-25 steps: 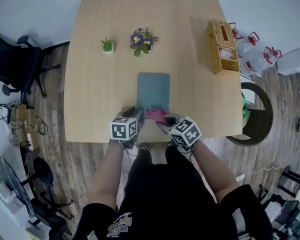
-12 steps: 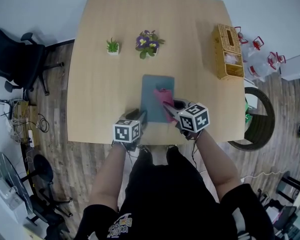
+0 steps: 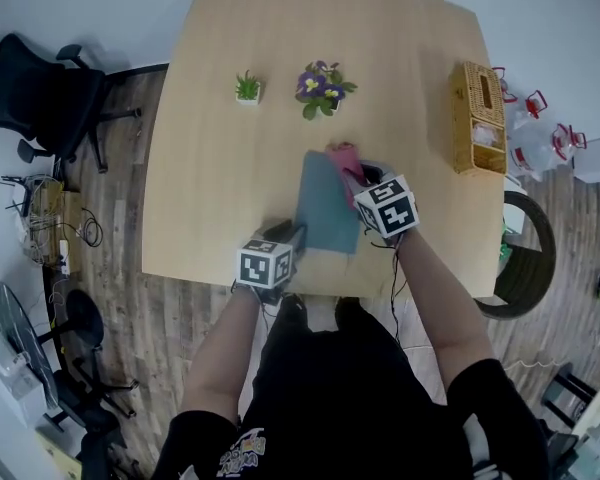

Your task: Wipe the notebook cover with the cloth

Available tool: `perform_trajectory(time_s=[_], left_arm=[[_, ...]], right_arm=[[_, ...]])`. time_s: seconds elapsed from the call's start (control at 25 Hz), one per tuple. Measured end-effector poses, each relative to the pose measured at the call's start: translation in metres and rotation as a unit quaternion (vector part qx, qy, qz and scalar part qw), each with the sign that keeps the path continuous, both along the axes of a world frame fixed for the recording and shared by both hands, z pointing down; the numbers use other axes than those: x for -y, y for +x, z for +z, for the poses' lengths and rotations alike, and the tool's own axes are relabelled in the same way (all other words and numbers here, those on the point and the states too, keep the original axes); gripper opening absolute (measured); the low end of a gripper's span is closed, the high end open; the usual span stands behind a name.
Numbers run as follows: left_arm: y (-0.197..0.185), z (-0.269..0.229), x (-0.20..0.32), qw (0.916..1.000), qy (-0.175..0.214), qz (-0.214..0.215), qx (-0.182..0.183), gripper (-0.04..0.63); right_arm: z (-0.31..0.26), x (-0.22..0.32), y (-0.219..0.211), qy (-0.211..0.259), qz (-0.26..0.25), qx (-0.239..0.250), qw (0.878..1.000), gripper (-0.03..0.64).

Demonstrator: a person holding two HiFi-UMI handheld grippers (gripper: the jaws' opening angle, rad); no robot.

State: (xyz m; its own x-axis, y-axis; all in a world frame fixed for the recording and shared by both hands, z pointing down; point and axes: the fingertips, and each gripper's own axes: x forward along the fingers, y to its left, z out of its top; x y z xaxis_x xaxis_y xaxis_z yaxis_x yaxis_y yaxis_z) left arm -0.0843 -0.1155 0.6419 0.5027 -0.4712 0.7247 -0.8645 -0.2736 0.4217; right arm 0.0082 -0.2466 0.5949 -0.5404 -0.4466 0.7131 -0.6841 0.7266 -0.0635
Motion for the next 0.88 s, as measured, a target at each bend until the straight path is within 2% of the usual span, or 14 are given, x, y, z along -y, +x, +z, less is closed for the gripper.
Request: perform_trajectory(time_s=[0.16,0.36,0.88], left_arm=[[0.000,0.001,0.001,1.0000,-0.001,0.000,-0.001,0.120],[0.000,0.001,0.002,1.0000,-0.001,0.001,-0.004,0.119],[-0.002,0.003,0.001,1.0000,-0.001,0.000,-0.003,0.118]], right_arm=[[0.010,0.021,-0.015,0.028,-0.042,-0.054,0.997,0.064],[0.024,0.021,-0.034,0.032,-0.090,-0.101,0.990,0.064],[0.026,-0.003,-0.046,0.029,-0.091,-0.076,0.993,0.064]])
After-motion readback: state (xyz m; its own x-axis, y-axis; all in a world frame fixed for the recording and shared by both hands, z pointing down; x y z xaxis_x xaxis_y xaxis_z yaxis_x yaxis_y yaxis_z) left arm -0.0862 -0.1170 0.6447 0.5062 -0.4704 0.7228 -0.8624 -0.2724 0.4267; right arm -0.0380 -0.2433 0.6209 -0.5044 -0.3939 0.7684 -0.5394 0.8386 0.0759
